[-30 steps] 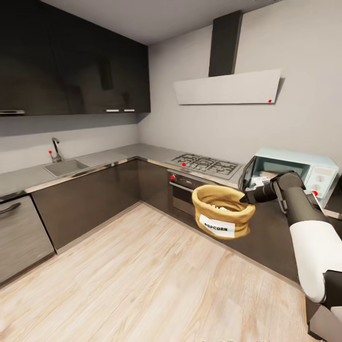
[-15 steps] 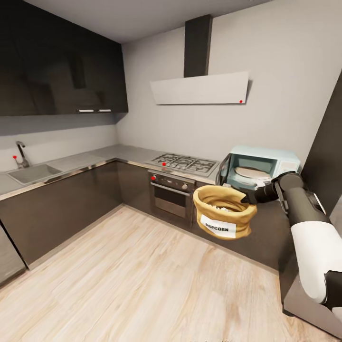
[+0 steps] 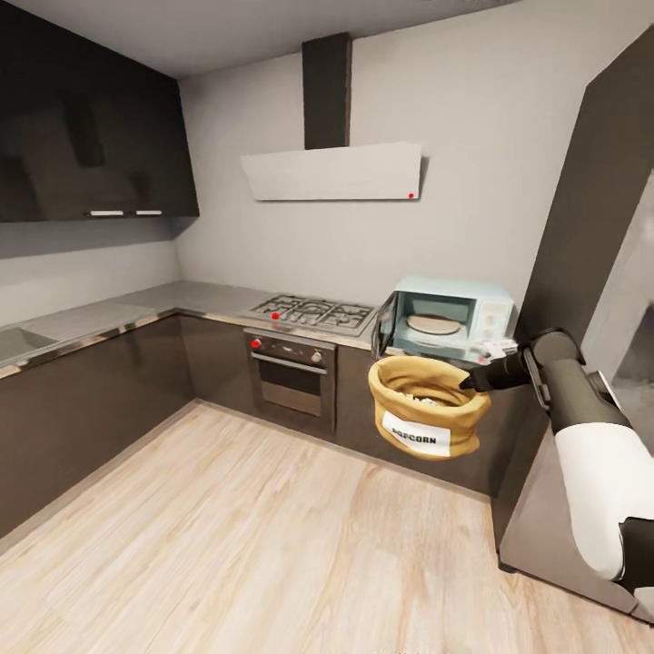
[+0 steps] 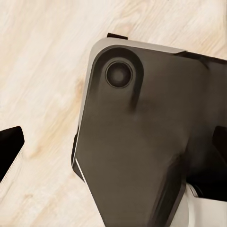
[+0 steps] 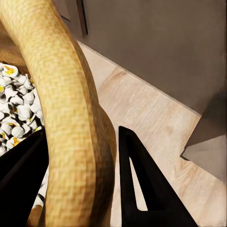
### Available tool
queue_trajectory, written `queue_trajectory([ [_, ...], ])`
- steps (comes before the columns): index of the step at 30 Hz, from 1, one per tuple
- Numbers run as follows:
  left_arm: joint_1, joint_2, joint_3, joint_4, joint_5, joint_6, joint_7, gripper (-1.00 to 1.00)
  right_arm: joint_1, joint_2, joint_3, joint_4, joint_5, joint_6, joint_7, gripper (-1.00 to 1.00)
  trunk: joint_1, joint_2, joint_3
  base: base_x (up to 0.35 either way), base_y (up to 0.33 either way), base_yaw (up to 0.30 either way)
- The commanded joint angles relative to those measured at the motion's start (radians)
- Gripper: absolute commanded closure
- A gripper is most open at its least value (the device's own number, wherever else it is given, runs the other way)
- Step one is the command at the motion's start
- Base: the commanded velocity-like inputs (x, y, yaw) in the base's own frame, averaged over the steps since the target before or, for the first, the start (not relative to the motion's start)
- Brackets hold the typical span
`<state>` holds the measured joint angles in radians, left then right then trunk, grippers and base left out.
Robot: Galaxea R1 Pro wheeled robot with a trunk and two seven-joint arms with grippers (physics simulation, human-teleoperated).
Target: In the kitchen, take the popcorn bag from the countertop, put it into the microwave, and heat it until the popcorn is cooked so the cooked popcorn ends up inside the bag.
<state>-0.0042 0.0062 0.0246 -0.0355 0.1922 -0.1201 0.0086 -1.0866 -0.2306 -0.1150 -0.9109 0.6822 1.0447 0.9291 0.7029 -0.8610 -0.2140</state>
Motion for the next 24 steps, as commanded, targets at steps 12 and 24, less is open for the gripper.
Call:
queue_trajectory([
  [12,0.000,0.000,0.002,0.000,0.004,-0.003,0.001,-1.00,-0.001,-0.001,-0.002,0.014,0.013,0.002,0.008,1.00,0.000,-0.001,0.001,0.000,0.000,-0.160],
  [24,0.000,0.000,0.000,0.000,0.003,-0.001,-0.003,-1.00,-0.001,-0.002,-0.002,0.015,0.016,0.002,0.010,1.00,0.000,-0.001,0.001,0.155,0.038,0.000],
])
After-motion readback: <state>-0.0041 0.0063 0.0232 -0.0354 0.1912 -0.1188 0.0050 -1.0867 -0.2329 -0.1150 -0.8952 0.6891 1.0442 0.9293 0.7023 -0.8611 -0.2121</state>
